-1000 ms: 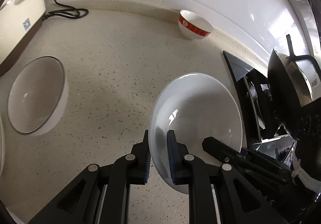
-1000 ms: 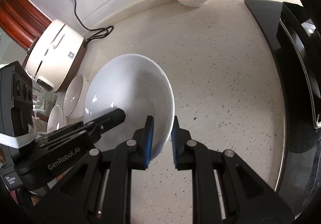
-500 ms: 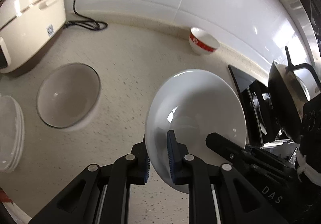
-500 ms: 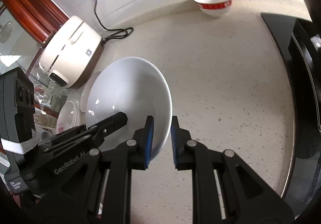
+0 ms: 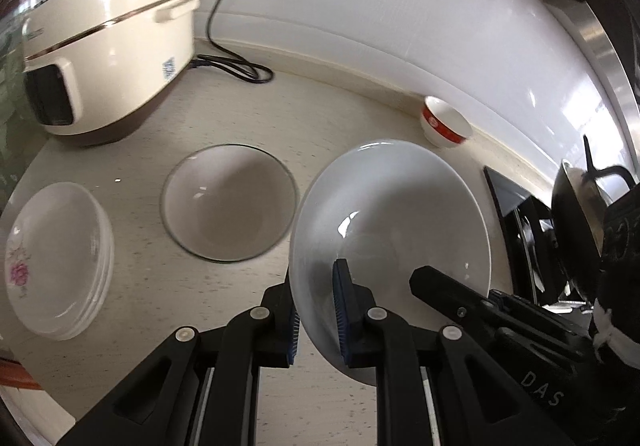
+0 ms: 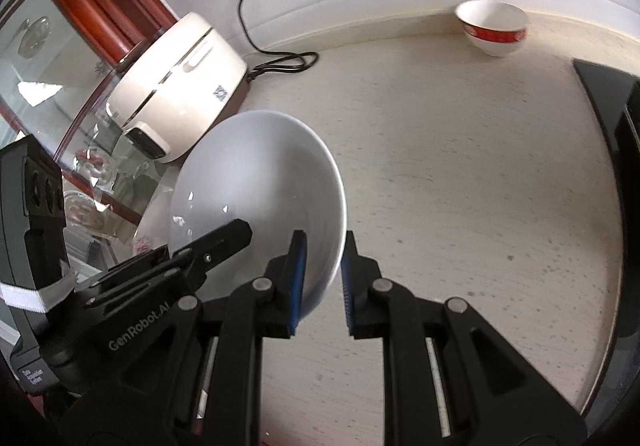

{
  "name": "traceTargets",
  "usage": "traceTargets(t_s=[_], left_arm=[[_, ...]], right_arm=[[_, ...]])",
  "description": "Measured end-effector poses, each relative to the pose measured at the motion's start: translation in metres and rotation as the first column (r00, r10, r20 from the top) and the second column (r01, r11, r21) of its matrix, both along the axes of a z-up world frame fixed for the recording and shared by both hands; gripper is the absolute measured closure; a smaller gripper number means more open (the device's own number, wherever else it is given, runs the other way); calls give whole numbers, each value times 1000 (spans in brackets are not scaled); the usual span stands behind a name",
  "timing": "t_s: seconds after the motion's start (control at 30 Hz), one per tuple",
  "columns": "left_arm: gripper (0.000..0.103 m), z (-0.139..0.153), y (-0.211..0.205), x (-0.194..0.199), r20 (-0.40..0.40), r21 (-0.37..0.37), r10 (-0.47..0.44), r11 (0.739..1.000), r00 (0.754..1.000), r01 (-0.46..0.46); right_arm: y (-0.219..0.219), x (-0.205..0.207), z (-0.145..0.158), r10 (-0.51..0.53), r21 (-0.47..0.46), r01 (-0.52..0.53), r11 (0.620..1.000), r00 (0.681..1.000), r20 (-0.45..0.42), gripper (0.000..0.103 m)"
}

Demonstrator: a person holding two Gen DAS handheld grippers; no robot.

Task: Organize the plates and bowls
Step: 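Lift and carry the white bowl with both tools toward the glass bowl, then lower the white bowl into the glass bowl and open both tools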

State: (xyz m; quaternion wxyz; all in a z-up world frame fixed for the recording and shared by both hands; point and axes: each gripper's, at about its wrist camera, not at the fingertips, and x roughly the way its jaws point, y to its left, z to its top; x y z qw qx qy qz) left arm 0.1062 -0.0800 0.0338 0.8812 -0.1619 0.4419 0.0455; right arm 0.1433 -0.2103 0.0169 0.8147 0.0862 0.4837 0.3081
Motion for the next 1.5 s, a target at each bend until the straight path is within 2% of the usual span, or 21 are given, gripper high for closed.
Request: traceTargets(t_s=[0.5,0.9,1.03,1.17,1.5], left_arm=[[87,7,56,-28,13,37,124,992,992,-125],[87,1,100,-41,-18,45,220,975,975,-219],[87,1,100,-34,-15,44,205,978,979,-205],[87,-3,94,-10,-29,37,160,987,987,-159],[84,-23,81,40,-119,64,64,996,991,-56]], right_arm=[[60,-7,2,111,23,-112,993,994,10,83],[114,-9,-4,220,36,-220,975,976,-1,83],[119,-6,-5,222,36,-222,974,975,-1,83],[112,8,-5,184,29,-183,983,983,-12,83],[107,43,-18,109,-79,-115,990,991,-73,83]])
